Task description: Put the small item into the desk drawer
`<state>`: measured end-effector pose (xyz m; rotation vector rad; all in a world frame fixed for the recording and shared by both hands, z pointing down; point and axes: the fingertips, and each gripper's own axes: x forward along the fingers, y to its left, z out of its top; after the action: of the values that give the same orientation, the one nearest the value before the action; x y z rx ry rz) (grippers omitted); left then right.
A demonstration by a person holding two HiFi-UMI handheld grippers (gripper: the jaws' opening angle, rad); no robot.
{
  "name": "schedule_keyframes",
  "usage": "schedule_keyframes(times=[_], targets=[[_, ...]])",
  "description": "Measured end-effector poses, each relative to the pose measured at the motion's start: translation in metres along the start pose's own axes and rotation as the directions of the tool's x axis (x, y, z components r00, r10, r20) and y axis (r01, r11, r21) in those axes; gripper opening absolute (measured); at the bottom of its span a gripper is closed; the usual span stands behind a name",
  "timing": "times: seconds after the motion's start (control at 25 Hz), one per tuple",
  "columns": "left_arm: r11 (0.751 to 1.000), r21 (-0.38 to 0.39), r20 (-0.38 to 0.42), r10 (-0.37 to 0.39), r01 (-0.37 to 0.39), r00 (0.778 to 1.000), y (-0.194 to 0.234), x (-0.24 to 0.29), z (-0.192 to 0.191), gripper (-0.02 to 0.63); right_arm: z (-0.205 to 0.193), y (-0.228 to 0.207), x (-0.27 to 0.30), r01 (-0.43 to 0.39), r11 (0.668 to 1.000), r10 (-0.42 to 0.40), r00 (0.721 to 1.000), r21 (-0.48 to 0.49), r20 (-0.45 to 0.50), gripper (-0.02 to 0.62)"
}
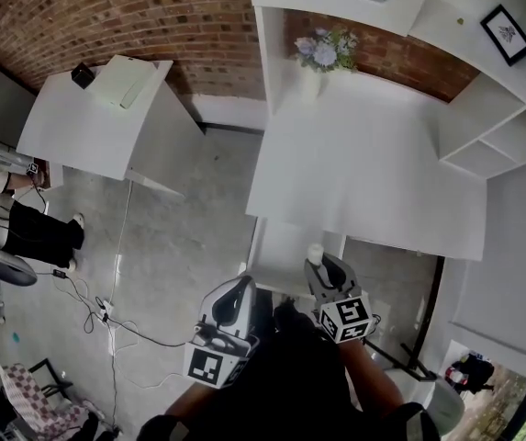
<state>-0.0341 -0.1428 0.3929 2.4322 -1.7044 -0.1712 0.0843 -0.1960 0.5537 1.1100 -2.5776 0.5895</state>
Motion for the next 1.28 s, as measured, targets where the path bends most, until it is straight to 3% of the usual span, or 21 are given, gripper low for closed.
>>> schedule_keyframes(times=[0.28, 0.48, 0.96, 1.28], targets=[[0.999, -0.033, -0.026, -0.017, 0.016, 1.0, 0.023, 0.019, -0.008, 0.018, -0.049, -0.016, 0.05, 0.018, 1.0, -0.017, 0.991, 0.006, -0.135, 0.14], [0.998, -0.069, -0.055, -0.016, 0.012, 0.998, 0.042, 0.037, -0.01, 0.018, -0.092, -0.031, 0.084, 0.032, 0.999, -0.026, 0.969, 0.022, -0.245, 0.14], [0.994, -0.104, -0.096, -0.029, 0.019, 0.995, 0.079, 0.062, -0.031, 0.018, -0.185, -0.06, 0.135, 0.1, 0.988, -0.038, 0.895, 0.117, -0.445, 0.14], [0.994, -0.11, -0.124, -0.037, 0.023, 0.992, 0.092, 0.079, -0.05, 0.018, -0.255, -0.091, 0.159, 0.148, 0.981, -0.053, 0.824, 0.126, -0.564, 0.14]])
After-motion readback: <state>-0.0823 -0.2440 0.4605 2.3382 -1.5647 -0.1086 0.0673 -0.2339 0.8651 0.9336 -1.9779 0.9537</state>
